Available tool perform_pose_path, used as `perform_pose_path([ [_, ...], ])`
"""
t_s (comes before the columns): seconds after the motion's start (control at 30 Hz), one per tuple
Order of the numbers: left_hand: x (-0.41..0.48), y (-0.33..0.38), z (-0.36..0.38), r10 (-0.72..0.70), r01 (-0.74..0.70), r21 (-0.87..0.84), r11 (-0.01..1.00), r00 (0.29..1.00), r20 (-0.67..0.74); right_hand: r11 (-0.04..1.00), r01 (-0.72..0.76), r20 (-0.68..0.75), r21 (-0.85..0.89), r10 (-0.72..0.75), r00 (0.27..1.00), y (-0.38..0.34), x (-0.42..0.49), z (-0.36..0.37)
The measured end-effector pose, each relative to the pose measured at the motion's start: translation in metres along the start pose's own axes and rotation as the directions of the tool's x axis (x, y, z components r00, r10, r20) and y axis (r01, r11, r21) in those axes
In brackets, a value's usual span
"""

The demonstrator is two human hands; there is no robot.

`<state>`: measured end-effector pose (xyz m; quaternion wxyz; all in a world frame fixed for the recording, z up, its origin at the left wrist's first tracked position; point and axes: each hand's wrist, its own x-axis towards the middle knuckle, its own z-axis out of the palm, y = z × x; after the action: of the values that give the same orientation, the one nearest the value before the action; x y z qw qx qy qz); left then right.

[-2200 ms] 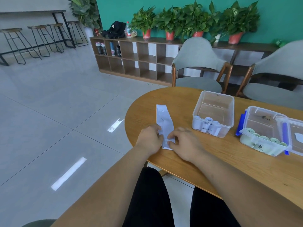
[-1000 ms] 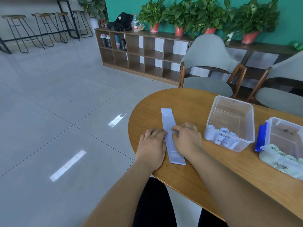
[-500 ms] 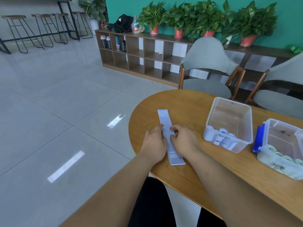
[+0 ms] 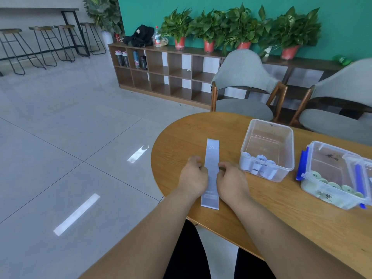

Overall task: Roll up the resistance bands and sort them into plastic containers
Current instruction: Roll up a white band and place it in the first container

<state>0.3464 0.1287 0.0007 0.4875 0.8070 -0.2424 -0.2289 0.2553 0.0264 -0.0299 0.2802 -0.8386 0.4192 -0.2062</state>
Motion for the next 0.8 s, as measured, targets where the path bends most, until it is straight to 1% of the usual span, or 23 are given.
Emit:
perform_pose_path([
  [0.07, -0.005, -0.001, 0.002, -0.003, 0.003, 0.019, 1.000, 1.000, -0.009, 0.999, 0.027, 0.009, 0.020, -0.027, 1.000, 0.001, -0.003, -0.001],
  [0.17, -0.011, 0.001, 0.004, 0.001, -0.001, 0.012, 1.000, 1.000, 0.016, 0.997, 0.064, 0.061, 0.043, -0.066, 0.996, 0.000, -0.004, -0.006],
  [0.27, -0.018, -0.002, -0.001, 0.009, -0.009, -0.004, 1.000, 1.000, 0.006, 0.993, 0.072, 0.087, 0.091, -0.080, 0.993, 0.004, -0.006, -0.018],
  [0.33, -0.023, -0.008, -0.006, 0.025, -0.024, 0.044, 0.999, 1.000, -0.014, 0.991, 0.071, 0.080, 0.113, -0.080, 0.994, 0.009, -0.013, -0.027],
  [0.4, -0.029, -0.014, -0.009, 0.076, -0.073, 0.126, 0.989, 0.997, -0.020, 0.988, 0.069, 0.048, 0.136, -0.076, 0.996, 0.017, -0.022, -0.034],
  [0.47, -0.038, -0.015, -0.008, 0.128, -0.127, 0.174, 0.976, 0.992, 0.008, 0.986, 0.086, 0.024, 0.146, -0.090, 0.996, 0.022, -0.030, -0.036],
  [0.63, -0.051, -0.016, -0.001, 0.239, -0.250, 0.276, 0.928, 0.968, 0.074, 0.979, 0.130, 0.075, 0.157, -0.143, 0.987, 0.025, -0.031, -0.035],
  [0.7, -0.053, -0.020, -0.003, 0.321, -0.324, 0.319, 0.891, 0.945, 0.065, 0.974, 0.148, 0.090, 0.170, -0.165, 0.982, 0.027, -0.033, -0.041],
  [0.77, -0.055, -0.028, -0.007, 0.433, -0.428, 0.341, 0.837, 0.899, 0.067, 0.967, 0.195, 0.081, 0.165, -0.211, 0.974, 0.034, -0.041, -0.047],
  [0.8, -0.056, -0.034, -0.009, 0.484, -0.483, 0.326, 0.813, 0.871, 0.085, 0.959, 0.229, 0.073, 0.166, -0.244, 0.967, 0.038, -0.046, -0.049],
])
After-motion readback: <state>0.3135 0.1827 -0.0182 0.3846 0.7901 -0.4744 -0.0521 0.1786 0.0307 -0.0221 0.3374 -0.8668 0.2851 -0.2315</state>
